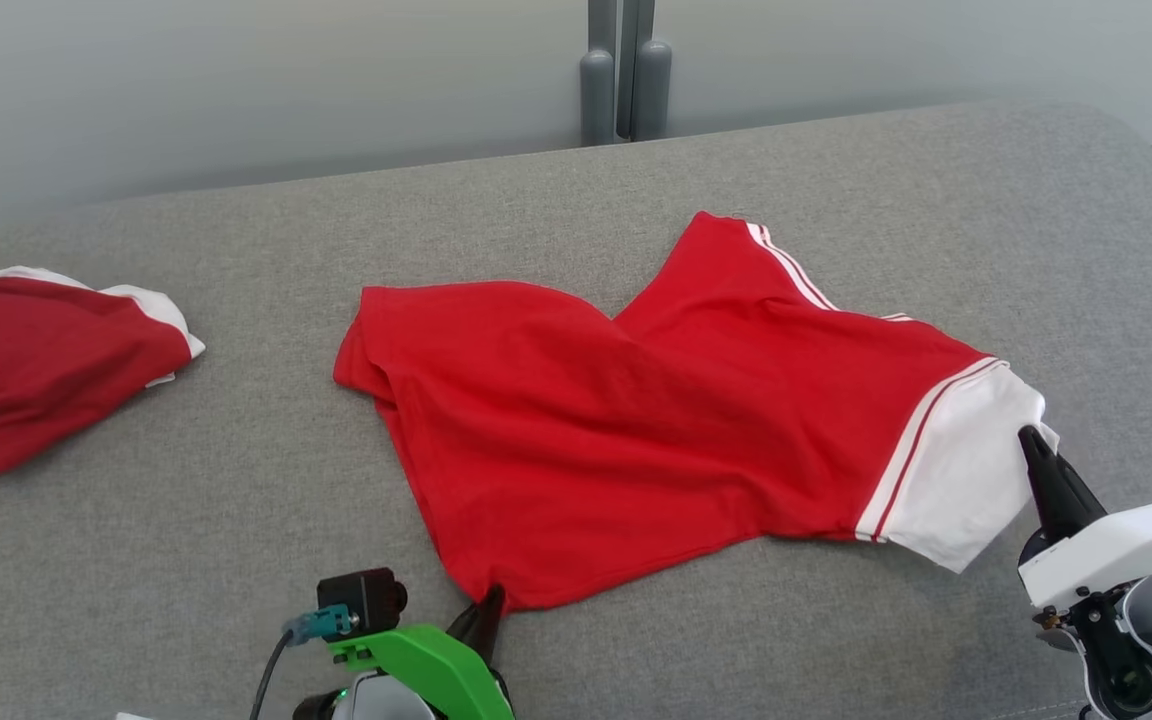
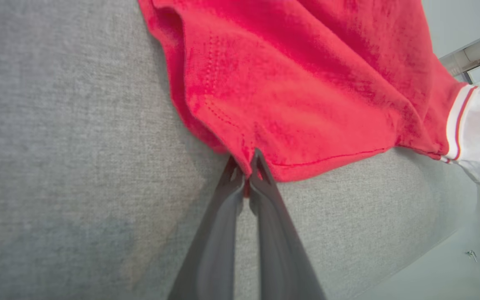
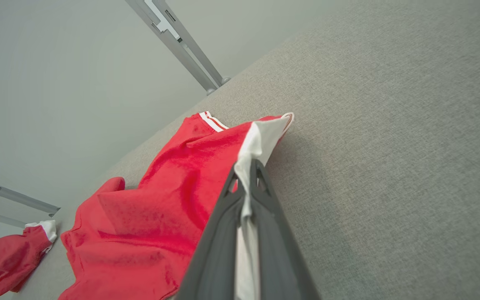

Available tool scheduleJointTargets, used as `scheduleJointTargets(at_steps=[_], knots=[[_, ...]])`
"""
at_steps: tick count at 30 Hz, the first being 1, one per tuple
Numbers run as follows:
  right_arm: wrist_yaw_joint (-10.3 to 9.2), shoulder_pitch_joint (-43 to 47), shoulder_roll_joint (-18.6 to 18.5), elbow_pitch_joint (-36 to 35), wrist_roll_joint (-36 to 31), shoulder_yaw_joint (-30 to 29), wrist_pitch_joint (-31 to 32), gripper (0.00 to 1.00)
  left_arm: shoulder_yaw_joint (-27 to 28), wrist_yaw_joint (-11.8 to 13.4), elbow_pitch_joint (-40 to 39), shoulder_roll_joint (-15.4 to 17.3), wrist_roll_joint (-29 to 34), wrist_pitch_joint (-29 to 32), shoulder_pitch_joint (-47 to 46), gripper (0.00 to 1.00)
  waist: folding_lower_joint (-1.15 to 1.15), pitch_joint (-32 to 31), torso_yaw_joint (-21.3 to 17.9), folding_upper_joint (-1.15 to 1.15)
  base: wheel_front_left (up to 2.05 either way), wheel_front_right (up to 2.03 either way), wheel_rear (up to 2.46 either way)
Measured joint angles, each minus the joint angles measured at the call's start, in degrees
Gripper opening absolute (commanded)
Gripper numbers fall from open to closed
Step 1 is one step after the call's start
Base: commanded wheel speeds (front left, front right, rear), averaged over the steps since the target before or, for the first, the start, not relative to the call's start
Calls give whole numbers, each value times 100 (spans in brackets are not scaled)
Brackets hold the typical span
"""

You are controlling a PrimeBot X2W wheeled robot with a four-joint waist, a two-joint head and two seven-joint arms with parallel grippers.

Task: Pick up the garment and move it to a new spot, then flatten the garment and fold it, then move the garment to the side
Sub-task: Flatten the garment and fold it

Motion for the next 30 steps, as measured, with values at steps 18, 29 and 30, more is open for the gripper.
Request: scheduleJointTargets(at_steps=[18, 29, 30], knots=[[0, -647, -197, -835, 277, -77, -2, 0, 817, 212, -2435, 937, 34, -253, -203, 0, 0, -270, 183, 0, 0, 0, 0], [0, -1133, -174, -1978, 687, -123, 371, 0, 1384, 495, -4001, 1550, 1, 275, -926, 0, 0, -471, 139, 0, 0, 0, 0], [0, -1195, -163, -2082, 739, -129, 388, 0, 1426, 513, -4099, 1596, 3, 338, -1022, 0, 0, -478, 123, 0, 0, 0, 0]])
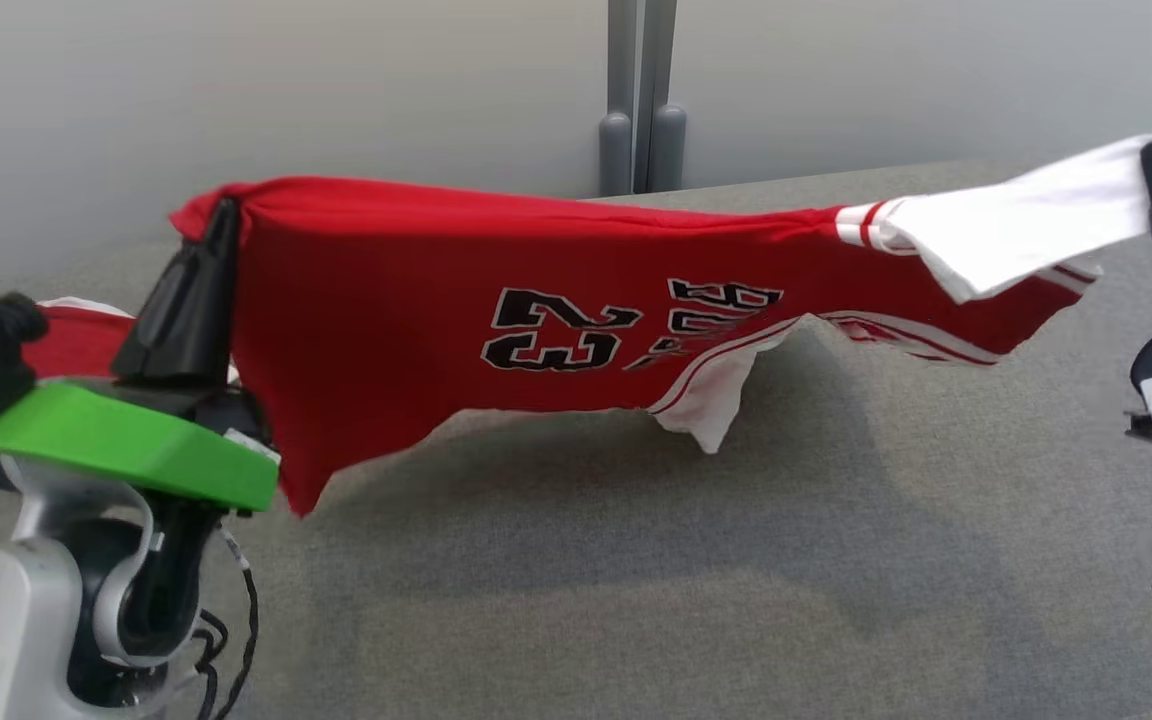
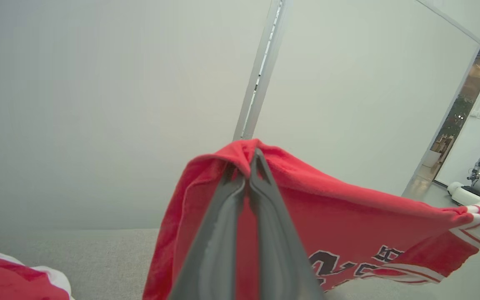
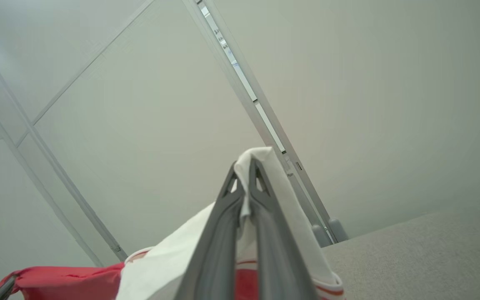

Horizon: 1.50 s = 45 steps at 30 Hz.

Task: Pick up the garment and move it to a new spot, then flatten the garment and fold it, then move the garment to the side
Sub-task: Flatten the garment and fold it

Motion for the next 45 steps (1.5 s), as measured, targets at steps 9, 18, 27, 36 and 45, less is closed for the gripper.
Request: scheduleJointTargets(at_steps=[9, 18, 27, 36, 45], knots=[[-1, -666, 138, -566, 675, -60, 302, 0, 130, 60, -724, 275, -4, 515, -943, 0, 0, 126, -94, 0, 0, 0, 0], [-1, -1734, 163, 18, 122, 76, 564, 0, -33, -29, 8, 427, 16, 948, -1786, 0, 0, 588, -137, 0, 0, 0, 0], [-1, -4754, 168, 2393, -981, 386, 38, 0, -201, -214, 1649, 669, 523, 1354, -4157, 0, 0, 1498, -213, 0, 0, 0, 0], [0, -7439, 180, 4749, -1575, 412, -1601, 0, -536, -592, 3371, 961, 1600, 849, -6602, 0, 3, 2377, -419, 0, 0, 0, 0], [0, -8160, 175, 6333, -887, 1380, -2849, 0, -698, -867, 4974, 1085, 2272, -902, -7709, 0, 2, 3304, -886, 0, 0, 0, 0]])
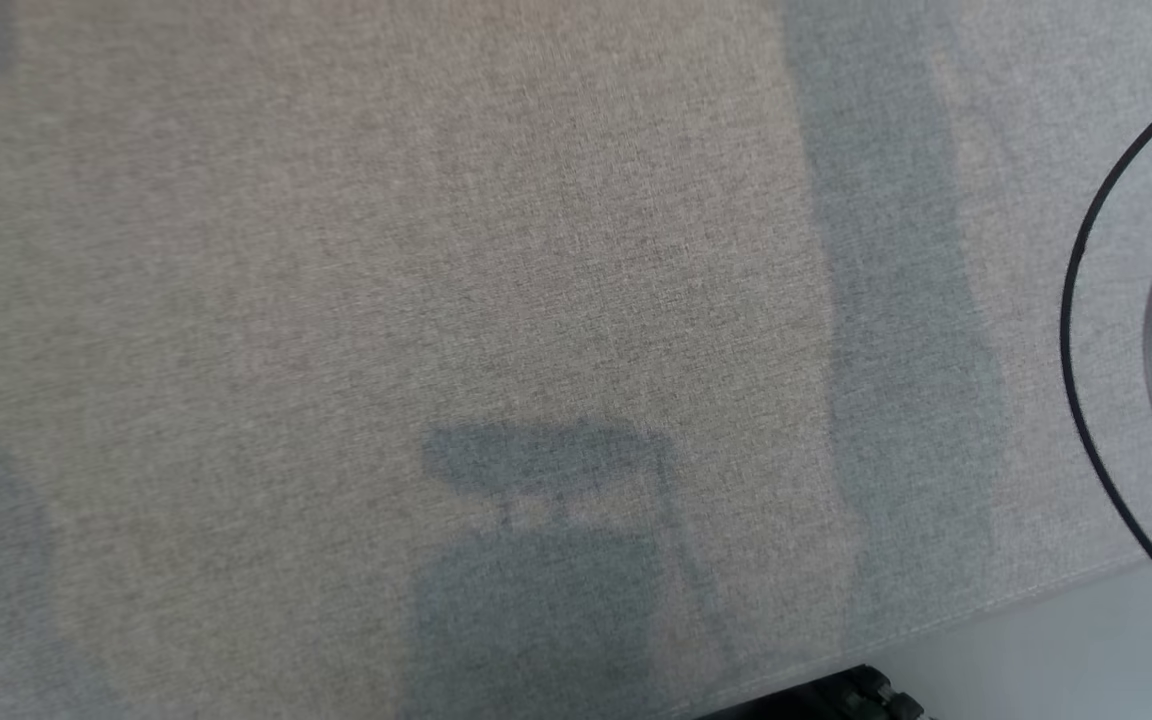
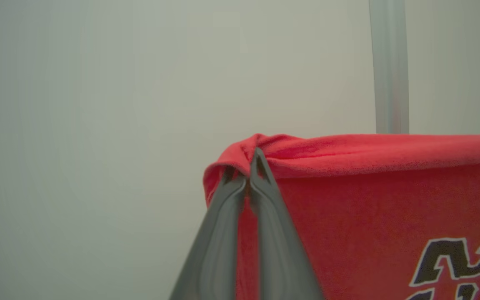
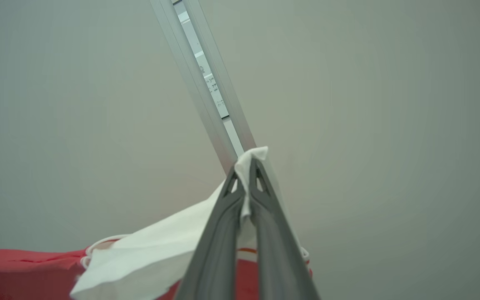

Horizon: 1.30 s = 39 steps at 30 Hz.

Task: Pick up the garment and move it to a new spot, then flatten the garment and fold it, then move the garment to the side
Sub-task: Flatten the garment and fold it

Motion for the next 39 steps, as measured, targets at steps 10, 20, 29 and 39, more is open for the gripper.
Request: scheduleJointTargets(at_steps=[10, 20, 29, 39], knots=[[0, 637, 9, 34, 580, 1104, -327, 0, 127, -253, 972, 12, -287, -837, 205, 0, 0, 675, -220, 0, 0, 0, 0], [0, 2551, -588, -1669, 969, 1217, -10, 0, 86, -522, 423, -155, -1451, -1256, 1699, 0, -2, 508, 131, 0, 0, 0, 0], [0, 5522, -779, -3632, 1213, 846, 611, 0, -164, -527, -1167, -48, -2290, -1477, 4450, 0, -2, -185, 485, 0, 0, 0, 0], [-1, 8060, -497, -4712, 1213, 358, 1033, 0, -80, -77, -2531, -213, -2499, -1584, 7147, 0, -3, -1089, 721, 0, 0, 0, 0]])
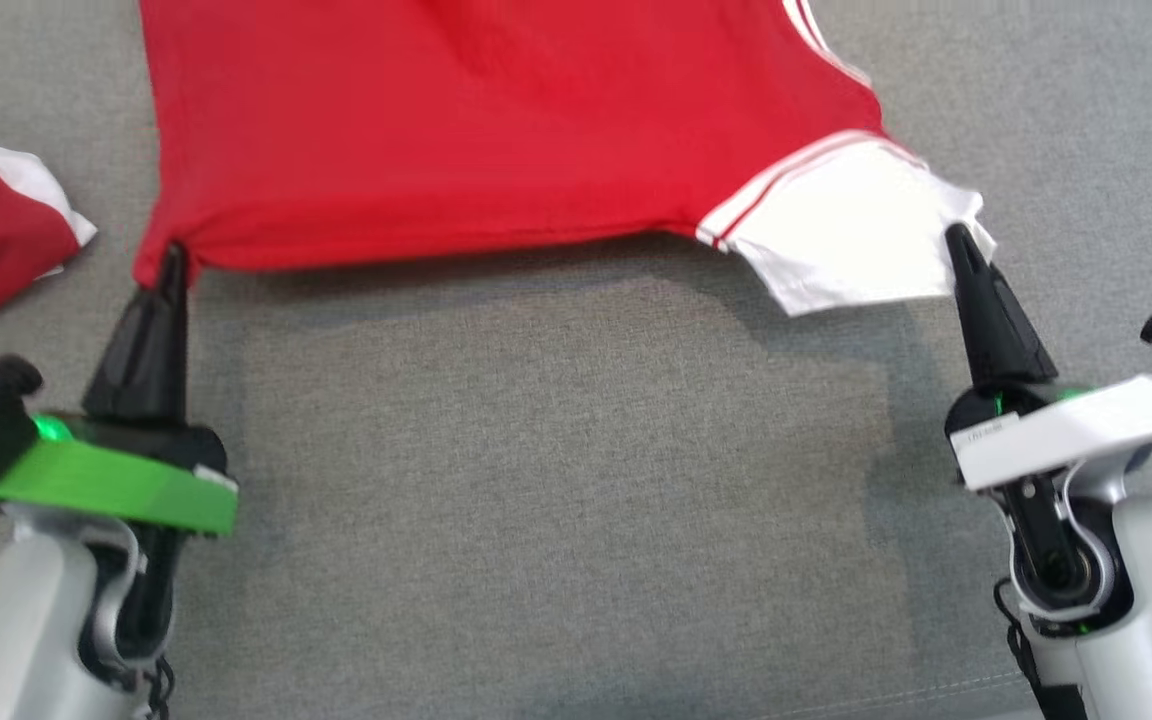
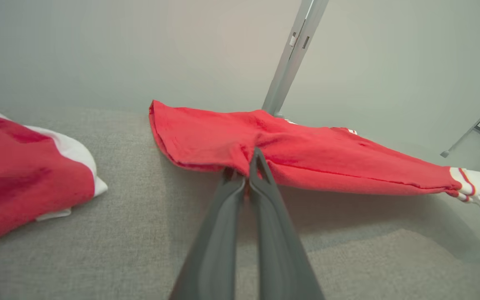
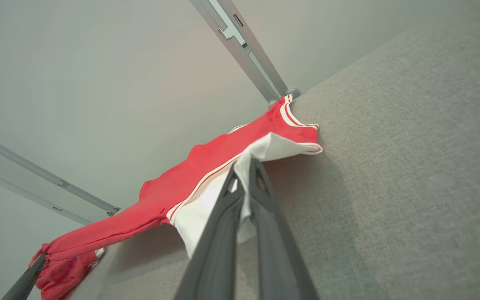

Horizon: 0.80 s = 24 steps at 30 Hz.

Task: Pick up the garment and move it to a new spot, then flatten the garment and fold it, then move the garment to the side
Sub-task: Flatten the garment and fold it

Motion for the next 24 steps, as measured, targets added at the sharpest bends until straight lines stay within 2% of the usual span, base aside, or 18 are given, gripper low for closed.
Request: scheduleJointTargets(at_steps=[4, 8, 18, 24], knots=[[0, 634, 132, -77, -2, -130, 35, 0, -1, 168, -32, -129, 40, -1, 755, 0, 0, -328, 84, 0, 0, 0, 0], [0, 1171, 242, -31, 11, -182, 107, 0, 157, 221, -36, -385, 97, -13, 1356, 0, 0, -638, 140, 0, 0, 0, 0], [0, 2212, 394, 63, 104, -130, 308, 0, 561, 141, 124, -1133, 424, -19, 2523, 0, 0, -1301, 231, 0, 0, 0, 0], [0, 2624, 454, -56, 200, -58, 458, 0, 838, 25, 226, -1285, 622, -19, 2903, 0, 0, -1594, 200, 0, 0, 0, 0]])
